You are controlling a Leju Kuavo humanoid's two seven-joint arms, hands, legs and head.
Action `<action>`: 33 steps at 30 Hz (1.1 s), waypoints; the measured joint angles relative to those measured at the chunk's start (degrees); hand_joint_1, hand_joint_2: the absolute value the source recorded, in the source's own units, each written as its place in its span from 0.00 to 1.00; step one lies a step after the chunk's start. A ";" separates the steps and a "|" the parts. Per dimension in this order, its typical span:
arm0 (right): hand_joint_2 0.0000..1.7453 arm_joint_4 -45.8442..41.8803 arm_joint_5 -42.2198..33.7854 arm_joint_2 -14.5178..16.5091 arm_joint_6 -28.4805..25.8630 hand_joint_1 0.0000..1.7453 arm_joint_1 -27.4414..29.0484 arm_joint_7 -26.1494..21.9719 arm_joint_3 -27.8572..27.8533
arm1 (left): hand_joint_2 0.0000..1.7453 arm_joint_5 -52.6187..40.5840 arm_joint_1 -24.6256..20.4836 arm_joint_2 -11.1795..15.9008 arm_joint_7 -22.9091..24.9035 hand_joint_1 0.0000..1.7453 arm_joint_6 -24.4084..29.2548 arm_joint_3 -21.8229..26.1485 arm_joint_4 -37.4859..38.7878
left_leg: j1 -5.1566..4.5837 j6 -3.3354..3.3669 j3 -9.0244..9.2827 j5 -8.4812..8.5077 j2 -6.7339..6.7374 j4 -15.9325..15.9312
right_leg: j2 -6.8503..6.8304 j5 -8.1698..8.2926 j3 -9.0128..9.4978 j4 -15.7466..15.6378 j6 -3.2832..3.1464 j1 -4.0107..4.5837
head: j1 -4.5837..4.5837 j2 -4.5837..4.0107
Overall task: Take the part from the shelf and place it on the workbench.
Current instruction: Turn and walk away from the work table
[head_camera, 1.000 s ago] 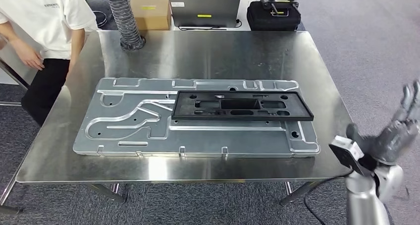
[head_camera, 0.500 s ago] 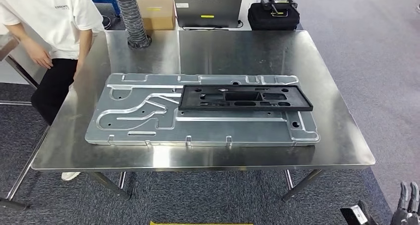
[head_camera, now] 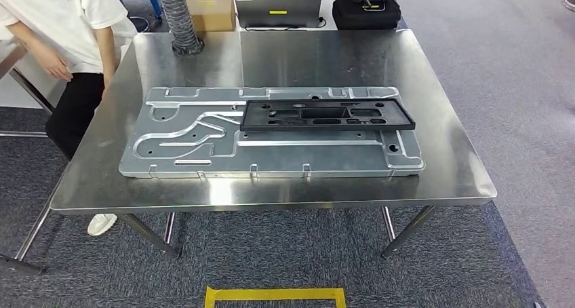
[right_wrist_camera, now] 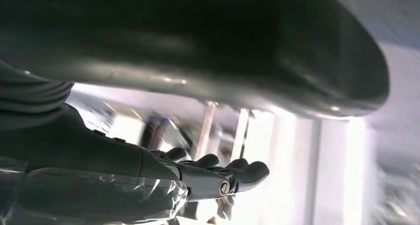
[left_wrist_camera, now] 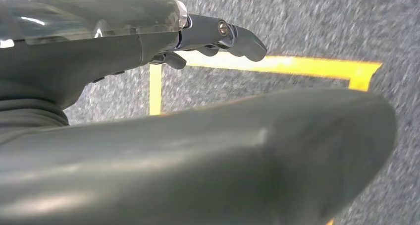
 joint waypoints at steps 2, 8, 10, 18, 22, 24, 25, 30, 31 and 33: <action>0.00 3.46 2.10 -0.42 0.05 0.00 -0.27 3.24 -0.68 | 0.00 -0.28 0.17 -0.01 0.08 0.00 0.00 0.03 0.01 | 0.08 -0.62 -0.89 -3.04 -0.07 2.51 | -0.14 1.23 -0.92 -0.48 -0.75 -0.25 | 0.01 0.00; 0.00 14.93 7.84 0.10 5.93 0.00 -0.83 17.00 -1.11 | 0.00 -1.63 0.14 -0.15 0.05 0.00 -0.57 0.02 0.02 | 0.19 -0.82 -0.61 -9.26 -0.09 13.72 | -0.36 4.48 -5.62 0.13 -1.17 0.14 | -0.01 -0.01; 0.00 17.42 7.87 1.05 9.15 0.00 -0.98 20.13 -1.08 | 0.00 -2.27 0.03 -0.15 -0.03 0.00 -0.82 -0.04 0.02 | -0.01 -0.34 5.22 -6.88 -0.09 6.25 | -0.39 5.33 -7.07 0.77 -0.96 0.30 | -0.02 0.00; 0.00 22.94 4.03 4.89 26.78 0.00 -2.04 26.21 -2.92 | 0.00 -6.16 -0.50 -0.63 -0.21 0.00 -1.11 -1.96 0.09 | 0.00 2.30 8.03 -5.04 0.39 -2.85 | -0.03 1.59 -10.10 6.38 1.38 -0.07 | 0.01 0.00; 0.00 23.87 4.17 6.23 29.82 0.00 -2.43 26.32 -3.51 | 0.00 -6.64 -0.66 -0.67 0.02 0.00 -1.20 -2.84 0.09 | -0.09 2.23 4.60 -2.95 0.50 -2.09 | 0.01 -4.22 -11.48 17.96 2.30 -0.56 | 0.01 0.00; 0.00 24.12 4.66 6.58 30.45 0.00 -2.52 26.27 -3.53 | 0.00 -6.58 -0.69 -0.69 0.28 0.00 -1.27 -2.95 0.09 | -0.06 1.91 2.86 -2.15 0.49 -1.25 | 0.01 -1.31 -7.34 14.23 2.22 -0.65 | 0.00 0.00; 0.00 24.17 4.91 6.67 30.63 0.00 -2.62 26.21 -3.52 | 0.00 -6.53 -0.67 -0.70 0.40 0.00 -1.30 -2.95 0.09 | -0.11 1.69 2.10 -1.82 0.48 -0.80 | 0.03 -0.57 -4.17 10.10 2.00 -0.59 | 0.00 0.00; 0.00 24.40 5.49 6.93 31.28 0.00 -3.22 25.33 -3.51 | 0.00 -5.91 -0.72 -0.75 0.69 0.00 -1.19 -2.94 0.09 | -0.11 0.00 0.25 -0.19 0.47 0.28 | 0.02 -1.38 1.21 0.09 0.09 -0.04 | 0.00 0.00; 0.00 24.43 5.56 6.97 31.46 0.00 -3.27 24.89 -3.47 | 0.00 -5.78 -0.67 -0.75 0.73 0.00 -1.08 -2.93 0.09 | -0.01 -0.35 -0.09 -0.74 0.40 0.73 | -0.09 -0.83 0.80 -0.04 -0.35 -0.10 | 0.01 0.00; 0.00 24.49 5.73 7.03 31.78 0.00 -3.42 23.68 -3.33 | 0.00 -5.58 -0.54 -0.75 0.80 0.00 -0.87 -2.91 0.09 | 0.16 -0.90 -1.46 -4.80 0.24 4.42 | -0.34 0.39 -0.35 -0.28 -1.15 -0.24 | -0.01 0.00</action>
